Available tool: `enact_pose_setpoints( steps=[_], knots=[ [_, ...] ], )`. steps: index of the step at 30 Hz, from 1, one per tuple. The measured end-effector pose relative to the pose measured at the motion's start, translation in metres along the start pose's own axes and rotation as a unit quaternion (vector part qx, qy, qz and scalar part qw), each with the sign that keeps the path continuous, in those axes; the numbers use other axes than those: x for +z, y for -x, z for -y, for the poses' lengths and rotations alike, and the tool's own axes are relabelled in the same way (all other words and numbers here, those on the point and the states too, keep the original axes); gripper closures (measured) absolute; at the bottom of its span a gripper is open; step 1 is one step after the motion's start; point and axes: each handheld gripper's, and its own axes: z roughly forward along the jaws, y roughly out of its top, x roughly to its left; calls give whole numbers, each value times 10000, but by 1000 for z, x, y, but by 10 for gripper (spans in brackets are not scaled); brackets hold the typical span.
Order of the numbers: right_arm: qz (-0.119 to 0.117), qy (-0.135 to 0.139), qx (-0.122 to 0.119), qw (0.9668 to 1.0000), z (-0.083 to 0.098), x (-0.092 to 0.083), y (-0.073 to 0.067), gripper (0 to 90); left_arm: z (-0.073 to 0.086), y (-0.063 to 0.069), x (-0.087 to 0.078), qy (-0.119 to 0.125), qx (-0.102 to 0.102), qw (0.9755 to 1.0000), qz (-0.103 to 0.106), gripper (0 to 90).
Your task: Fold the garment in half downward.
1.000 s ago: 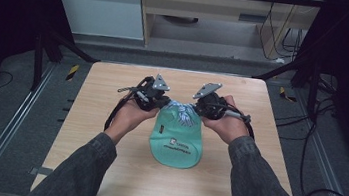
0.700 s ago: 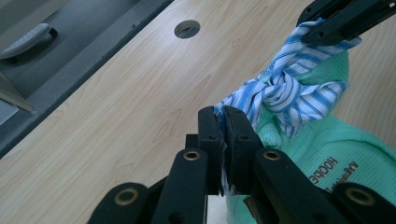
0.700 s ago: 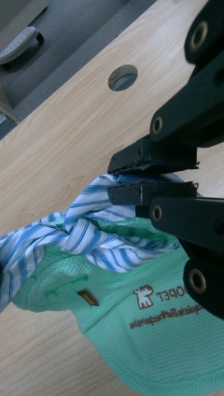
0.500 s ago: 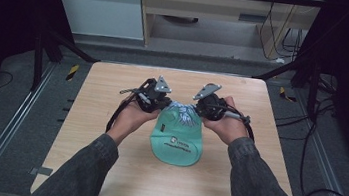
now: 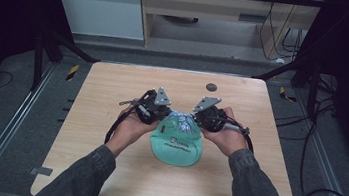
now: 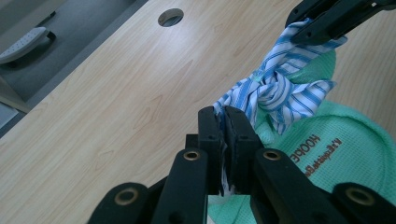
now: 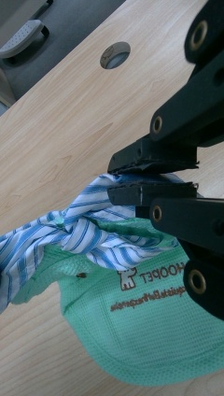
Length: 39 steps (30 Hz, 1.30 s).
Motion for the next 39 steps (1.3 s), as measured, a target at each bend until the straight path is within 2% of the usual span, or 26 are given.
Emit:
enact_pose_setpoints(
  steps=[19,39],
  knots=[
    [-124,91,-143,9998,11,-4,-16,836,17,14,-10,147,-55,9998,137,862],
    [-245,70,-237,9994,26,-4,-34,832,38,27,-10,249,-170,9990,338,860]
  ],
)
